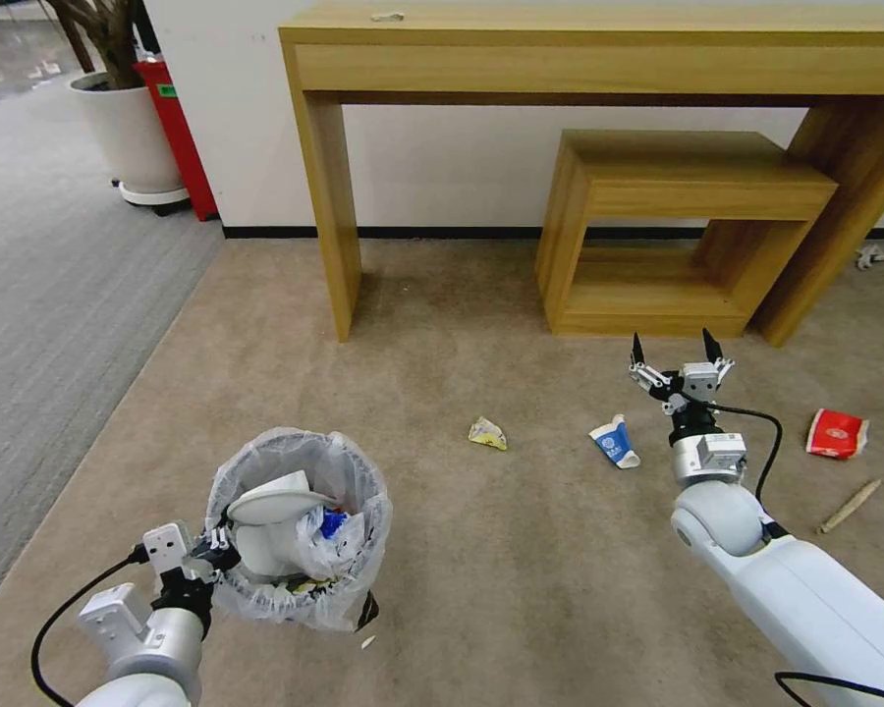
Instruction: Pick up the trash bin and place the garbage on the floor into it.
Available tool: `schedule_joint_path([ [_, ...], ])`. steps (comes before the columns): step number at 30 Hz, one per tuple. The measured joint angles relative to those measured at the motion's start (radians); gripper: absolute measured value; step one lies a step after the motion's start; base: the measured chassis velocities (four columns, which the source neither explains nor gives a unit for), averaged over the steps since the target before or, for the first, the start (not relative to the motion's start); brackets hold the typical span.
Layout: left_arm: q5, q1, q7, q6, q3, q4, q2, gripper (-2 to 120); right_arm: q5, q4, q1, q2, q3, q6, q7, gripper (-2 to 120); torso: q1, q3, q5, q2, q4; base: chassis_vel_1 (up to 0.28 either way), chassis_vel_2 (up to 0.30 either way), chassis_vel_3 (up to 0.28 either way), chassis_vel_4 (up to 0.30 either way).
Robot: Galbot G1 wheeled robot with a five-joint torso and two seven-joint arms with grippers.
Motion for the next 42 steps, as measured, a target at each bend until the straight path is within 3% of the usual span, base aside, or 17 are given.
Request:
schedule_joint_path([
  [22, 0.006, 0.007, -0.003, -0.001, 0.001, -0.001, -0.013, 1, -0.003, 0.006, -0.02, 0.007, 0.029, 0.013, -0.038, 97, 0.0, 0.0, 0.0001, 0.0, 0.0001, -0.014, 0.008, 0.007, -0.013],
  [42, 0.015, 0.008, 0.001, -0.005, 0.002, -0.003, -0.028, 1, -0.003, -0.016, -0.006, 0.017, 0.008, 0.028, -0.046, 97, 0.0, 0.0, 0.0001, 0.0, 0.0, -0.114, 0.116, 0.119, -0.119],
])
